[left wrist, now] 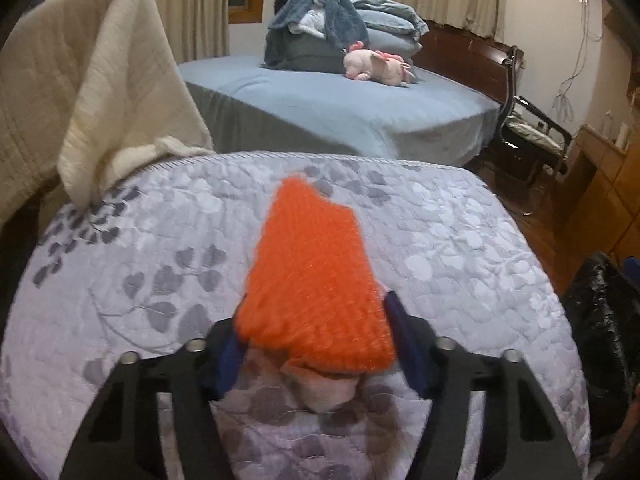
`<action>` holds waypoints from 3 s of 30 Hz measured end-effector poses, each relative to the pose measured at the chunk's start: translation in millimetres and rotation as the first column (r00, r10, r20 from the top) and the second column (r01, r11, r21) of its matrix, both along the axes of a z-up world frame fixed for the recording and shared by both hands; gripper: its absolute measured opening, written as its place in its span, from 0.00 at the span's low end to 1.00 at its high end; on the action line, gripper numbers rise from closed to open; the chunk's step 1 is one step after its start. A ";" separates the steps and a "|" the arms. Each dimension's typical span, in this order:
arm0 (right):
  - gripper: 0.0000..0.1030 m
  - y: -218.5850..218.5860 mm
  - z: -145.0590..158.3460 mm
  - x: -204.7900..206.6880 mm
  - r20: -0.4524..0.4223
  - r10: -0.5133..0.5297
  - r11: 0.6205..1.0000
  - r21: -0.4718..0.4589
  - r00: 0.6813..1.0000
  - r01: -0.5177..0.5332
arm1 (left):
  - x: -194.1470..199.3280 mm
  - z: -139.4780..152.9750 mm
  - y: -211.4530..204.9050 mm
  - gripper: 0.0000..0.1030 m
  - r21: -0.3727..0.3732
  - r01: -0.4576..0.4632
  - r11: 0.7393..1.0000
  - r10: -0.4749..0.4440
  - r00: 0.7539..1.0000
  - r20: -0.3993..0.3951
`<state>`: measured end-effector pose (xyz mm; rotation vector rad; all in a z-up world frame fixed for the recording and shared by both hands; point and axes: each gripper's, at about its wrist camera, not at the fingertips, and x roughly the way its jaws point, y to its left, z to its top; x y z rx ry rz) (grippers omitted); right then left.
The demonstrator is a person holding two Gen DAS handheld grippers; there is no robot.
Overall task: Collect trash
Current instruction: 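Grasp the orange mesh scrubber with the left gripper while the right gripper grasps the pink sock, then lift the orange scrubber and pink sock and carry both over the bin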
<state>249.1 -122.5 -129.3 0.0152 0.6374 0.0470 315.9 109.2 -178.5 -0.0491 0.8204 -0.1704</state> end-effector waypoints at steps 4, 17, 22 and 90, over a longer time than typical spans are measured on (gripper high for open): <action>0.95 3.4 -2.5 1.0 -0.009 0.006 1.000 -0.005 1.000 -0.007 | -2.6 6.3 0.2 0.26 -0.027 0.008 1.000 -0.007 1.000 0.012; 0.95 41.6 -7.8 6.6 -0.018 0.069 0.997 0.019 0.997 -0.069 | -28.9 33.0 46.2 0.12 -0.061 -0.062 0.996 0.067 0.995 0.076; 0.95 64.1 -13.0 11.3 -0.030 0.100 0.995 0.024 0.995 -0.099 | -43.7 18.1 74.5 0.12 -0.070 -0.088 0.994 0.090 0.996 0.016; 0.38 115.8 -26.6 27.0 -0.119 0.270 0.960 0.106 0.955 -0.258 | -45.2 17.9 111.1 0.10 -0.050 -0.149 0.988 0.151 0.988 0.041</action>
